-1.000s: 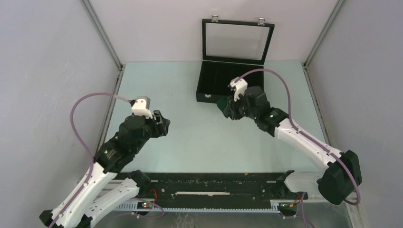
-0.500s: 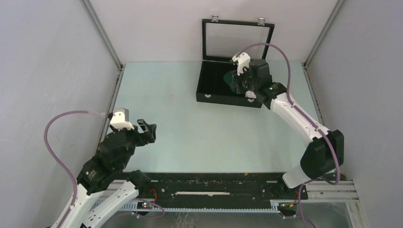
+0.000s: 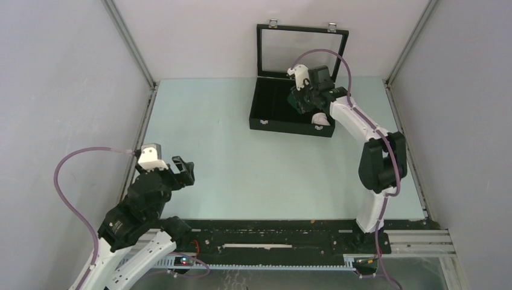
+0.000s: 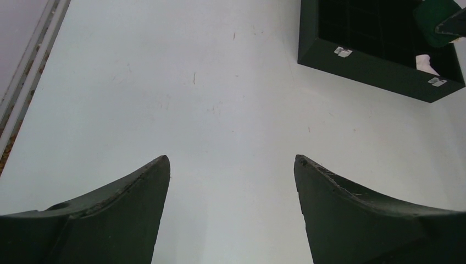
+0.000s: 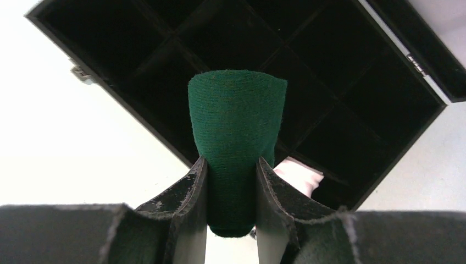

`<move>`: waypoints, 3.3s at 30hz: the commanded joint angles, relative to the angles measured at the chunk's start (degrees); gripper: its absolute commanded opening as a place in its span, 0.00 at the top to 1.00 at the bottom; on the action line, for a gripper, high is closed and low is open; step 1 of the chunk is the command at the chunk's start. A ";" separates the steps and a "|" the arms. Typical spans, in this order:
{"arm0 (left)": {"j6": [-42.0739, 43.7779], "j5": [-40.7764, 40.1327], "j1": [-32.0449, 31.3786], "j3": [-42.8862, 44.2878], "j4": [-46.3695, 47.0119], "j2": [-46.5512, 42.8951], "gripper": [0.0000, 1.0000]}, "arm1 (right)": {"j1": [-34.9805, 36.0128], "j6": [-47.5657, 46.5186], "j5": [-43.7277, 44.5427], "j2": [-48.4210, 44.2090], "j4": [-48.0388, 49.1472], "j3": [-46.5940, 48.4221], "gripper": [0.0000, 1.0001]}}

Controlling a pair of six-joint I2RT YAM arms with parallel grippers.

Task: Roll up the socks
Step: Move the storage box to the center of the board.

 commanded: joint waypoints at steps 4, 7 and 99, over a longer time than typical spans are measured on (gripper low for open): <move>-0.27 -2.49 0.26 -1.92 1.04 -0.75 0.12 | -2.81 -1.84 -2.61 8.75 -5.66 9.94 1.00; -0.36 -2.62 0.32 -2.07 1.05 -0.82 0.12 | -3.31 -1.67 -2.13 11.22 -6.16 11.62 1.00; -0.53 -1.79 0.26 -3.10 1.62 -3.93 0.09 | 12.39 12.84 -6.15 2.20 -13.41 -23.87 1.00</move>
